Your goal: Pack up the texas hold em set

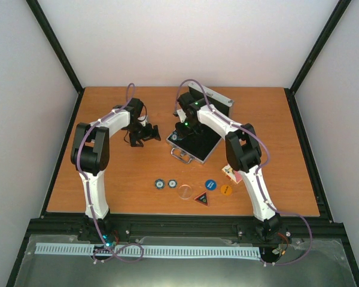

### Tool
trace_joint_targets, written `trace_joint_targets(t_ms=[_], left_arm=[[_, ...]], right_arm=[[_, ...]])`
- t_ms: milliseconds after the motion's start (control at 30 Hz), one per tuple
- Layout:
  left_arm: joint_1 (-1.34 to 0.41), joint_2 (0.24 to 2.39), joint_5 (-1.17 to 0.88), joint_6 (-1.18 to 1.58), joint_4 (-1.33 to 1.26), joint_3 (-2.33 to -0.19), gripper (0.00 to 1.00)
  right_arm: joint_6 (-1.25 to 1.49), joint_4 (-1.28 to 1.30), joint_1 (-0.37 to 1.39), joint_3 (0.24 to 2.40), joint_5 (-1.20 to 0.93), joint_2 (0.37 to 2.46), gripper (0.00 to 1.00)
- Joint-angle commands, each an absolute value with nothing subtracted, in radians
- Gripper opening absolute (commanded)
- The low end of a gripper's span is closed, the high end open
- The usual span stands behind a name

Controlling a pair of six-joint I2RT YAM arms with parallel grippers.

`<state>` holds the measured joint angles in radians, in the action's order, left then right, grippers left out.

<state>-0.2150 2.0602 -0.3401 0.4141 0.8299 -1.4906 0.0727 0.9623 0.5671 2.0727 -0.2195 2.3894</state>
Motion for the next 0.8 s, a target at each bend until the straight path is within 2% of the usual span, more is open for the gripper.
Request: trace_joint_targets(t_ms=[0, 467, 633, 767], left_arm=[[-0.204, 2.091, -0.278, 0.400, 0.837, -1.457, 0.98], [-0.204, 2.091, -0.276, 0.402, 0.831, -1.454, 0.98], [-0.203, 2.090, -0.278, 0.402, 0.829, -1.453, 0.98], [-0.204, 2.091, -0.277, 0.402, 0.830, -1.458, 0.98]], right_arm=[[0.077, 0.983, 0.570, 2.067, -0.232, 2.402, 0.42], [0.092, 0.991, 0.594, 2.087, -0.281, 2.374, 0.21], [0.094, 0.986, 0.595, 2.094, -0.266, 2.371, 0.17], [0.094, 0.987, 0.595, 2.106, -0.262, 2.372, 0.07]])
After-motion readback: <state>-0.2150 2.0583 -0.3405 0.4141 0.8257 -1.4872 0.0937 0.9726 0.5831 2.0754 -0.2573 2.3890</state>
